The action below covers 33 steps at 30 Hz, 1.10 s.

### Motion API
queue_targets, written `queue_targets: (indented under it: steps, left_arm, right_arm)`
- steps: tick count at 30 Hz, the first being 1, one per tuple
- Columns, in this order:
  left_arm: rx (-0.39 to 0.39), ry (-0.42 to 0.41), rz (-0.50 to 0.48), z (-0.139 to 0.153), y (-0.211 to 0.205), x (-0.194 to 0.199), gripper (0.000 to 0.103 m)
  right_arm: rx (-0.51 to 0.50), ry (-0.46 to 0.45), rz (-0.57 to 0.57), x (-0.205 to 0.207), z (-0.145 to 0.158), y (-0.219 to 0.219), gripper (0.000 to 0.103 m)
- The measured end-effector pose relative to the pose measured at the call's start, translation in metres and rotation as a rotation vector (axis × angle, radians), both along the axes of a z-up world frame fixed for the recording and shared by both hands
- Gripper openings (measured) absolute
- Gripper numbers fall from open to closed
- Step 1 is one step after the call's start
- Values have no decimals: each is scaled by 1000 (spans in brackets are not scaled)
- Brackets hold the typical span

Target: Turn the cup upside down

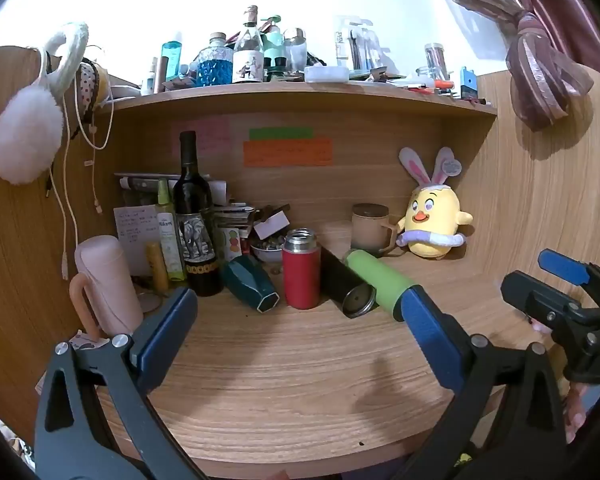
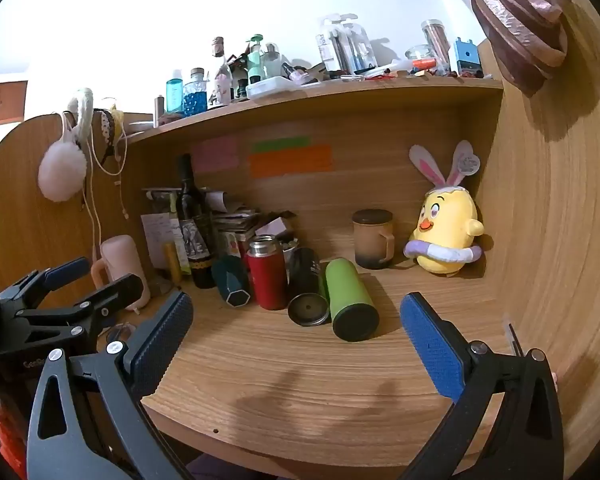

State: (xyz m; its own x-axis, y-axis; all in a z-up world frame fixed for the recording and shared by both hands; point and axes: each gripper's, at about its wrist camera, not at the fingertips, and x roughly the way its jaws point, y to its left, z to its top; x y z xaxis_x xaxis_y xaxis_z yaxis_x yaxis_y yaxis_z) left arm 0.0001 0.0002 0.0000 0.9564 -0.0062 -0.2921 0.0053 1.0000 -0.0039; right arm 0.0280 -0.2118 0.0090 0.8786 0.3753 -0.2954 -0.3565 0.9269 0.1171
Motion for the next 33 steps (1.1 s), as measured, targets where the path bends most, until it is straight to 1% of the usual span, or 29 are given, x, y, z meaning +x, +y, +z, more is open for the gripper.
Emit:
queue_targets:
  steps: [3,5,6,10,18,33]
  left_arm:
    - [3,7,-7,0,2,1,103]
    - [17,11,-22,2,2,2,103]
    - [36,16,-27,3,-2,2,103]
    - [45,14,-33,1,-5,0,103]
    - [39,0,-23,-3,-8,-3,103]
    - [50,-33,-27,5,-7,-14,103]
  right_arm:
    - [-3,-1,0,0,0,0,103]
    - [-5,4,-1,0,0,0,103]
    - [-4,5,-2,0,0,0,103]
    - [0,5,-4,0,0,0,103]
    - [-6,-2,1,0,4,0,103]
    - [-12,-8,-17,-2,6,1,103]
